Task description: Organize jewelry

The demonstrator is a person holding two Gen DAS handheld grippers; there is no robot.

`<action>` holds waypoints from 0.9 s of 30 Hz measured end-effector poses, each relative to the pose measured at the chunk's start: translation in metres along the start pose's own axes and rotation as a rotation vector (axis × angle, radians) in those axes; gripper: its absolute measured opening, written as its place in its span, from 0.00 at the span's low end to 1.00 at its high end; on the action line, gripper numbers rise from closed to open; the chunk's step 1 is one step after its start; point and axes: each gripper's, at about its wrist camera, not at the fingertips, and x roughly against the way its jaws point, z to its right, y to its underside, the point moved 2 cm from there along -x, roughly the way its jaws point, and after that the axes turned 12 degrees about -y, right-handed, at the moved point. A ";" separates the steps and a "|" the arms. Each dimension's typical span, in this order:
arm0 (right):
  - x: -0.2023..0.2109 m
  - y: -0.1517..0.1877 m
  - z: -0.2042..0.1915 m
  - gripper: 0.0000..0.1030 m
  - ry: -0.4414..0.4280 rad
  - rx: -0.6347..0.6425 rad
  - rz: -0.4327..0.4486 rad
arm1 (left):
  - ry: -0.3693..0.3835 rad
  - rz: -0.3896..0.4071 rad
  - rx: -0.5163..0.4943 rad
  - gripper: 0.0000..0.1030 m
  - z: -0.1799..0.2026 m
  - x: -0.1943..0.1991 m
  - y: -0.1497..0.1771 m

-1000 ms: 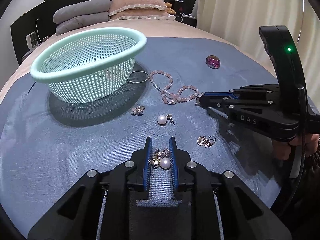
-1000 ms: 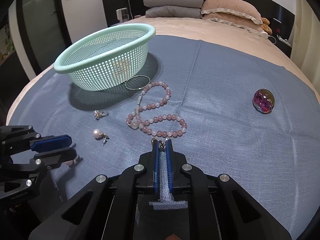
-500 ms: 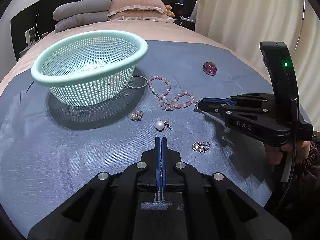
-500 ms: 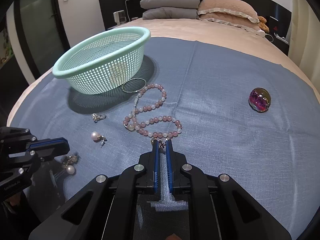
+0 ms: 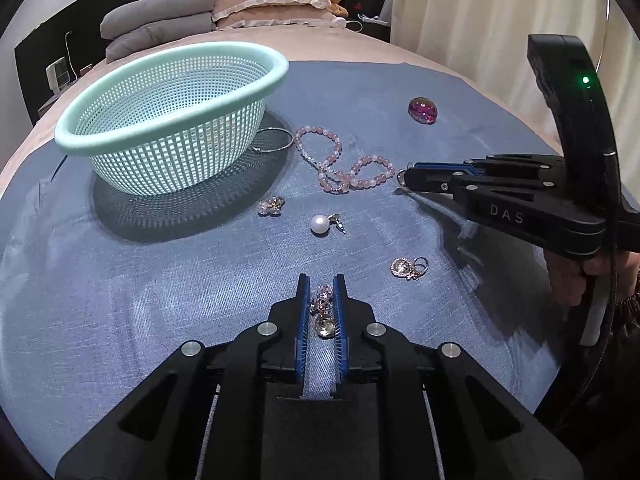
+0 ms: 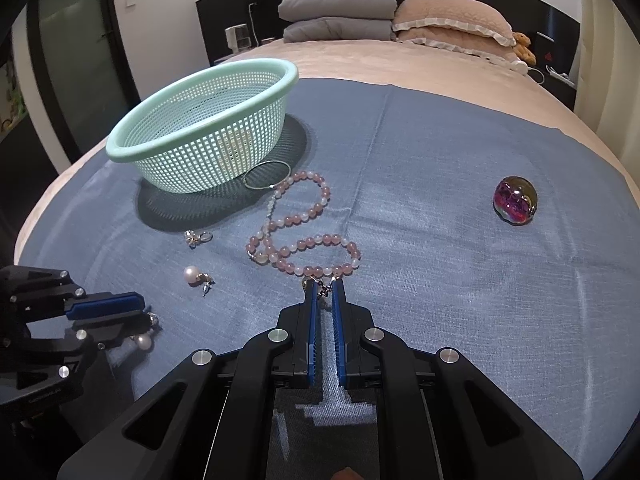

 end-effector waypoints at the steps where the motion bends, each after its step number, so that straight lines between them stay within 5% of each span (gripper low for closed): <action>1: 0.000 0.000 0.000 0.07 0.000 0.000 0.000 | -0.002 -0.005 0.002 0.12 0.000 -0.002 0.000; 14: 0.009 -0.009 -0.005 0.07 0.004 0.015 0.019 | 0.004 0.072 0.018 0.09 -0.010 0.027 -0.020; 27: 0.041 -0.058 -0.036 0.07 -0.017 0.097 0.103 | -0.015 0.153 0.037 0.09 -0.038 0.048 -0.053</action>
